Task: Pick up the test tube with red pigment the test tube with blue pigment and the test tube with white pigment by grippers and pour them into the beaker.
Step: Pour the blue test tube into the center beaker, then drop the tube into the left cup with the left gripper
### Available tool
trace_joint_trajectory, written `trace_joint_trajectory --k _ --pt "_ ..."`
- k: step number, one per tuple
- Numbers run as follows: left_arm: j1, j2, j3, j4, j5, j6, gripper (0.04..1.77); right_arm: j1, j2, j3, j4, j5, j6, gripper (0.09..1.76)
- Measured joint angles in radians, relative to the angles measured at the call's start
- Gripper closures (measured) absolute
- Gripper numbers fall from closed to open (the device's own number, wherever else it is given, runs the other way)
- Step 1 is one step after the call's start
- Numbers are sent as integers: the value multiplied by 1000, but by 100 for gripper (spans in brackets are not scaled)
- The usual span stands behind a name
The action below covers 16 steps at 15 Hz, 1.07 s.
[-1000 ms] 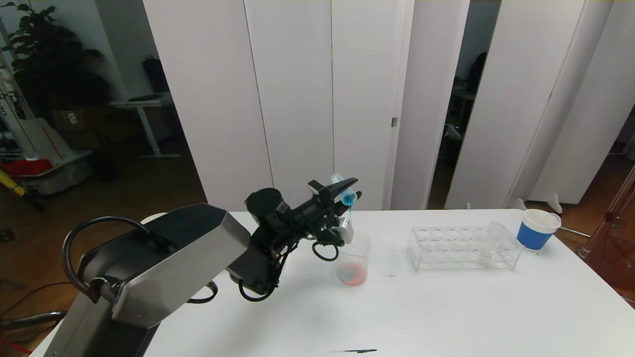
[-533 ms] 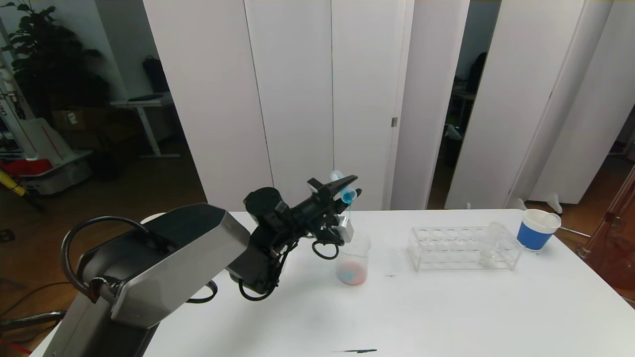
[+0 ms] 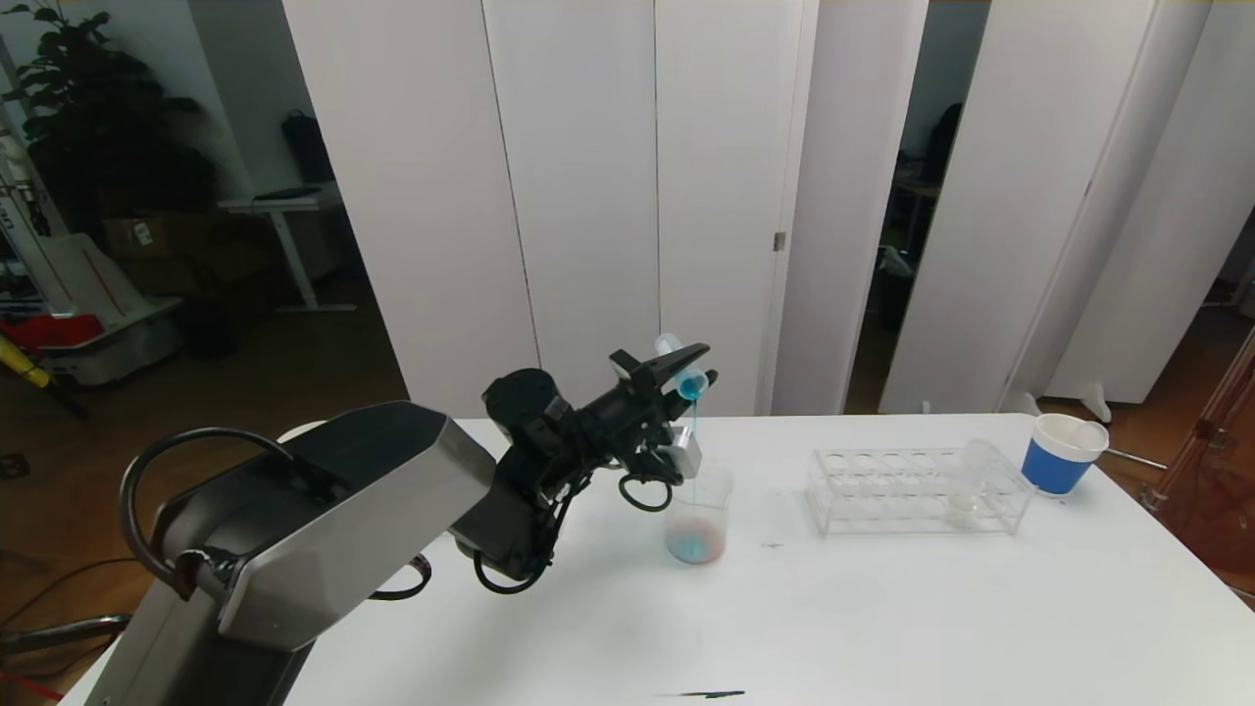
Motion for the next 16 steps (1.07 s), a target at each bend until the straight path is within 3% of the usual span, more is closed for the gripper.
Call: trace_joint_trajectory --k 16 --pt "3 -6 -7 -12 2 12 123 0 0 0 0 0 0 10"
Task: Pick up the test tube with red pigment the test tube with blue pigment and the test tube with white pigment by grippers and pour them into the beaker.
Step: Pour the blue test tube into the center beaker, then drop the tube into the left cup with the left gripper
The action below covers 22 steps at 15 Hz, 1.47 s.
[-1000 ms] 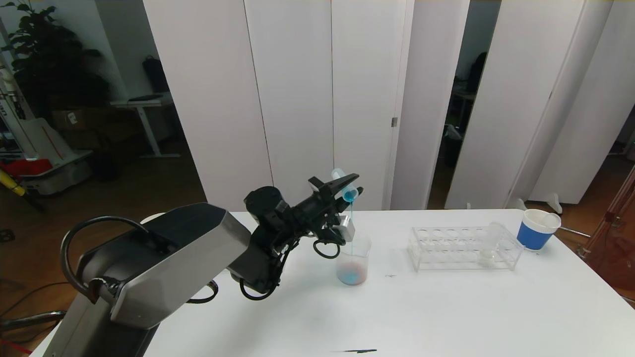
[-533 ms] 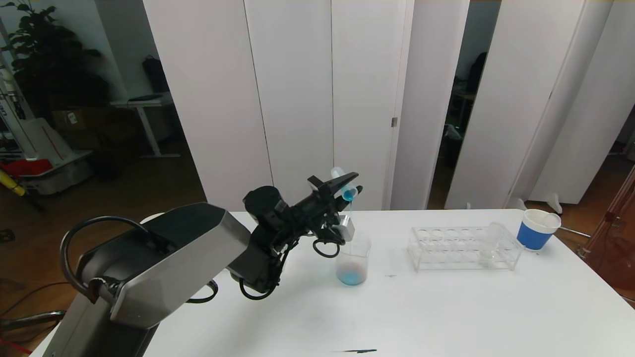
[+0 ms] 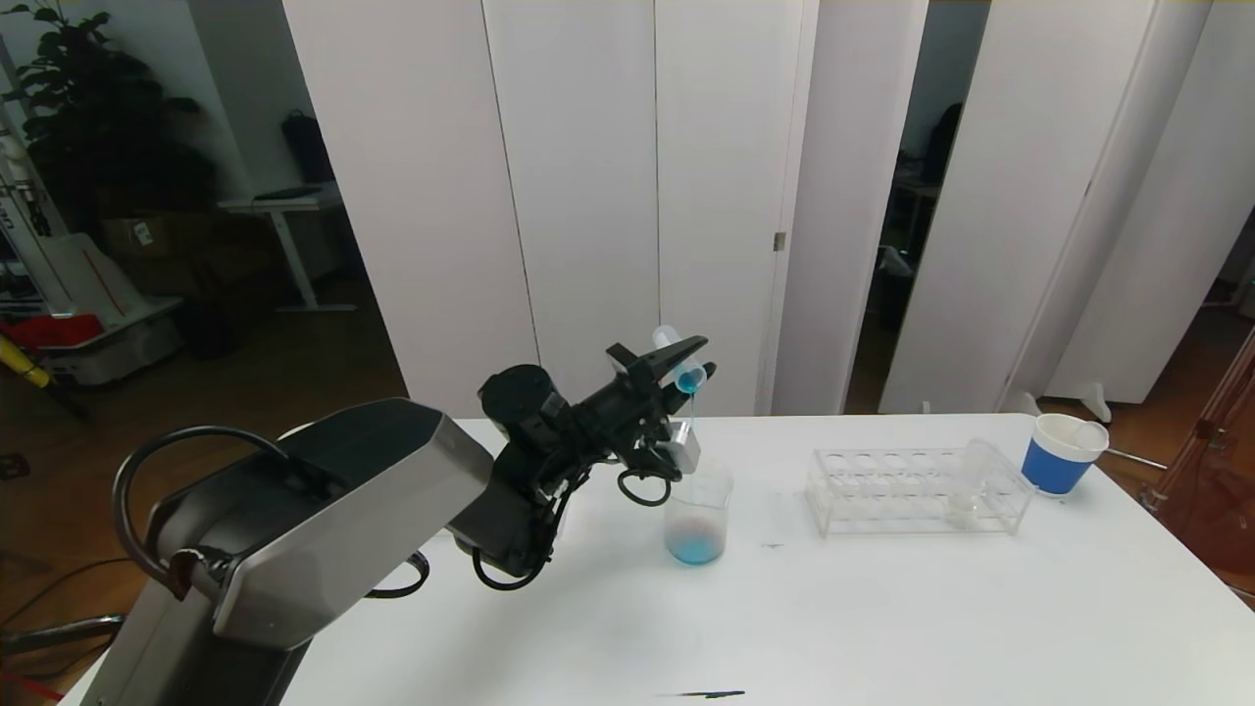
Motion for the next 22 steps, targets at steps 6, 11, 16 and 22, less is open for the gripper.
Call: trace_joint_trajectory --k 6,11,16,22 --pt "1 0 -5 0 -2 14 123 0 0 0 0 0 0 10" --pt "1 0 -12 0 -4 39 123 0 0 0 0 0 0 10" --pt "3 2 -13 0 -4 55 123 0 0 0 0 0 0 10" --pt "4 1 -12 0 -4 54 123 0 0 0 0 0 0 10"
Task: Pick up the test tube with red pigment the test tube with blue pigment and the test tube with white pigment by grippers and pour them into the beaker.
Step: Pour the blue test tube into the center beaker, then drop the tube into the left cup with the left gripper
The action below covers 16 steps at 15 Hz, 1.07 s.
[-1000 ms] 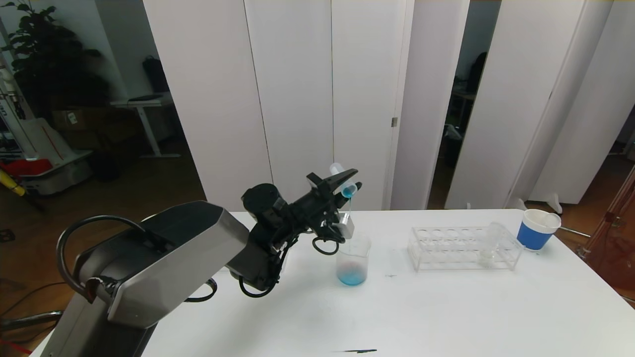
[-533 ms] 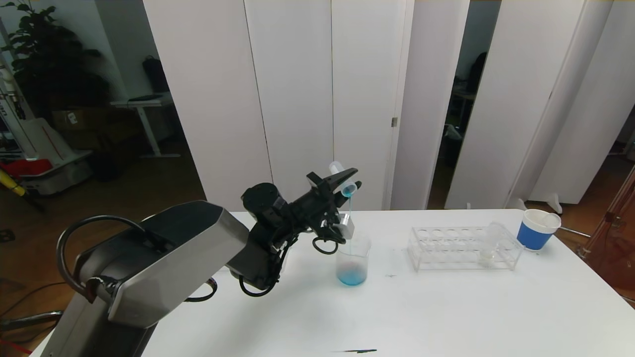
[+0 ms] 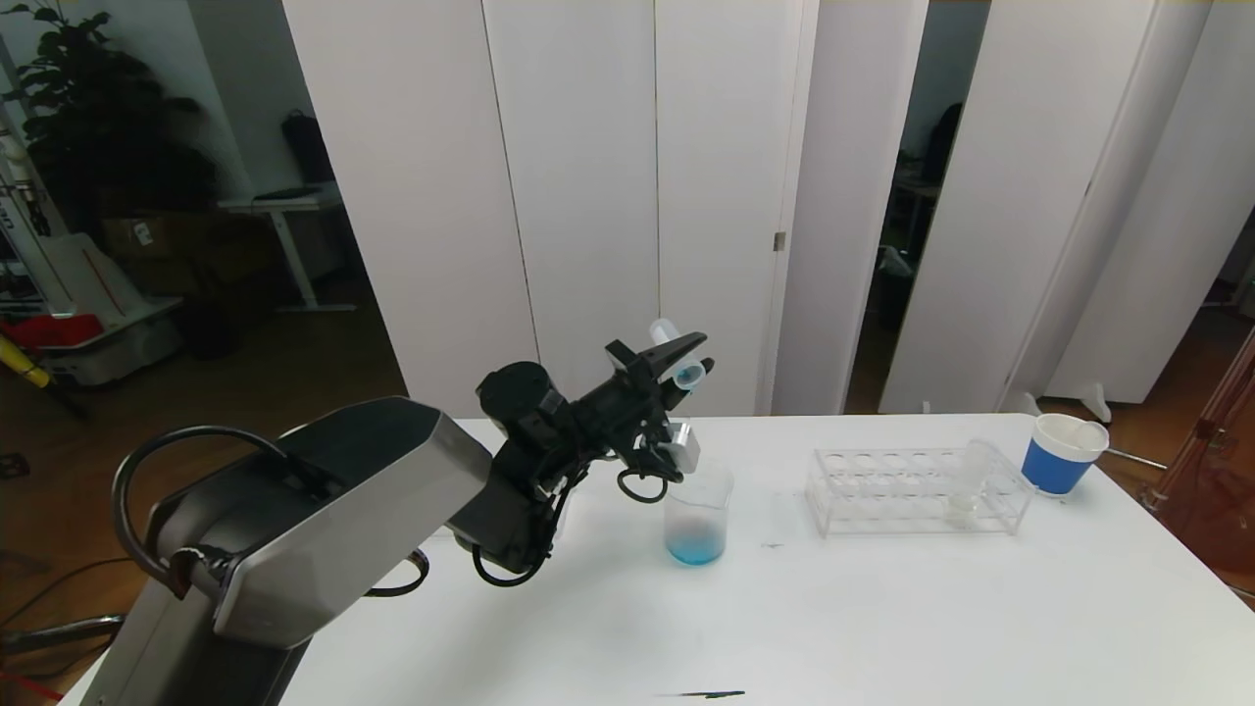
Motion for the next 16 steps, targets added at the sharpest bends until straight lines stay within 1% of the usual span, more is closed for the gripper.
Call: trace_joint_trajectory --k 5,7,9,10,12,13,15,16 --pt "7 -39 35 11 2 -20 123 0 0 0 0 0 0 10" --pt "13 -77 88 21 3 -40 123 0 0 0 0 0 0 10" --pt "20 -142 155 69 4 -57 123 0 0 0 0 0 0 10" --pt "20 -183 191 100 14 -63 123 0 0 0 0 0 0 10" --pt "21 -284 276 171 82 -91 123 0 0 0 0 0 0 10" --pt "21 -338 314 213 126 -128 123 0 0 0 0 0 0 10" --pt "15 -455 371 338 234 -275 123 0 0 0 0 0 0 10" --pt "10 -511 389 405 307 -367 123 0 0 0 0 0 0 10"
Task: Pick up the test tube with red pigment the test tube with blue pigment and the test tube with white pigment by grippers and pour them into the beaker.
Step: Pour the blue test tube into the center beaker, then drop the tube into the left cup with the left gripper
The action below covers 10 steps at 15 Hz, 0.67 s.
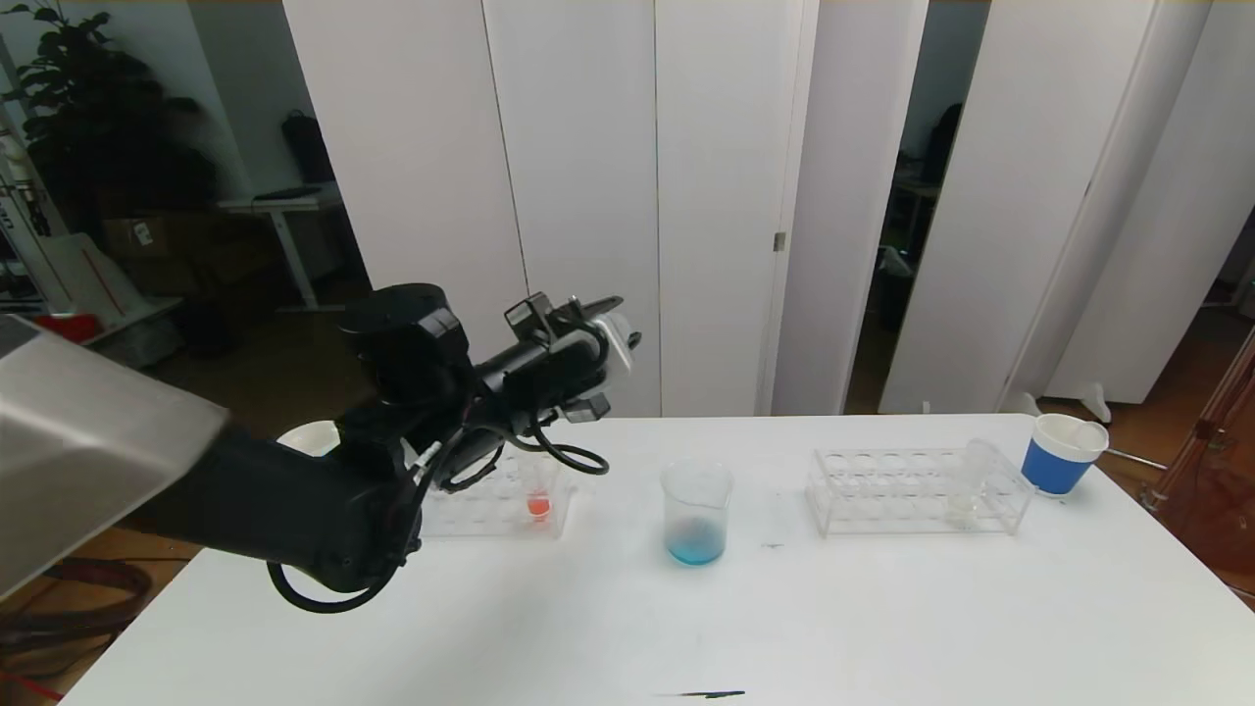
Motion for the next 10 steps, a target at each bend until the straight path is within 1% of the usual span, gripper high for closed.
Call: trace_joint_trajectory --k 2,4,6,7,8,10 --pt "-13 -112 20 141 175 -205 123 0 0 0 0 0 0 10" --pt "-22 -210 24 282 304 -411 123 0 0 0 0 0 0 10" --pt "-17 -288 22 378 412 -588 123 0 0 0 0 0 0 10" --pt "-1 -323 20 415 462 -660 123 0 0 0 0 0 0 10" --pt "25 -348 21 434 489 -702 123 0 0 0 0 0 0 10" --pt "106 -378 33 449 538 -749 123 0 0 0 0 0 0 10"
